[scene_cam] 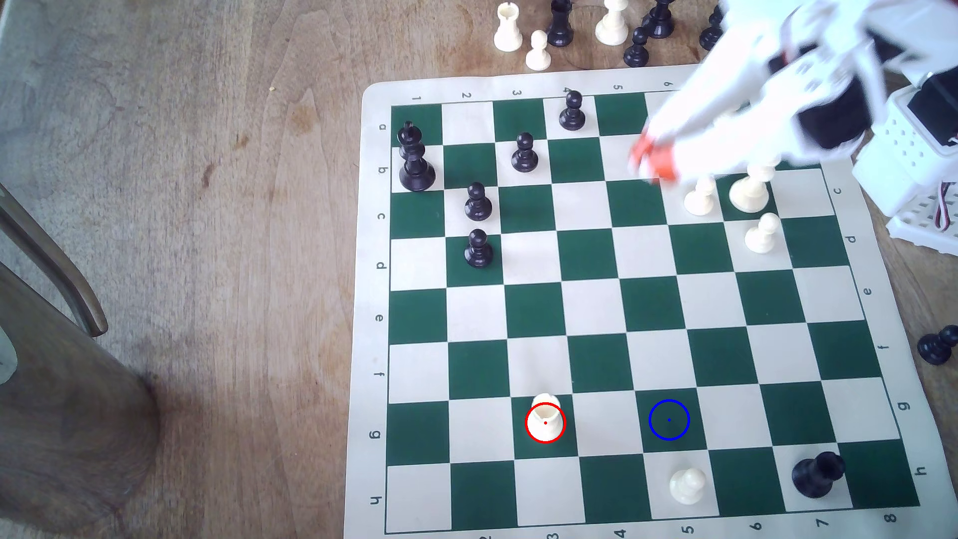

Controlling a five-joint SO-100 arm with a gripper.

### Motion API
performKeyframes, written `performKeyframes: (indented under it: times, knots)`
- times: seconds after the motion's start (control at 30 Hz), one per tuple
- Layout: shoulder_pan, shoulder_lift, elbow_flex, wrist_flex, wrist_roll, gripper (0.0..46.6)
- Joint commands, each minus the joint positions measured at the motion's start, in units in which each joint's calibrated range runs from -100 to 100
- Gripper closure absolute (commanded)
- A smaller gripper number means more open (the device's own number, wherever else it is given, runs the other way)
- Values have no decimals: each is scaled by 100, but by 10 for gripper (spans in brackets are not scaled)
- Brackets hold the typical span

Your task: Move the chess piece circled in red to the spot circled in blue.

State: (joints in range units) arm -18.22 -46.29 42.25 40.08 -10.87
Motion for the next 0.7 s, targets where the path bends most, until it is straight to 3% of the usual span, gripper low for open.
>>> performKeyframes:
  times: [0.0, 0.13, 0.33, 0.47, 0.67]
  knots:
    - [-177, 1785, -2230, 759, -410, 464]
    - [-412, 3339, -3853, 1258, -747, 464]
    - [-662, 4977, -5068, 1266, -899, 464]
    - [-623, 5690, -5503, 1266, -1070, 376]
    - [-427, 6234, -5712, 1316, -1250, 310]
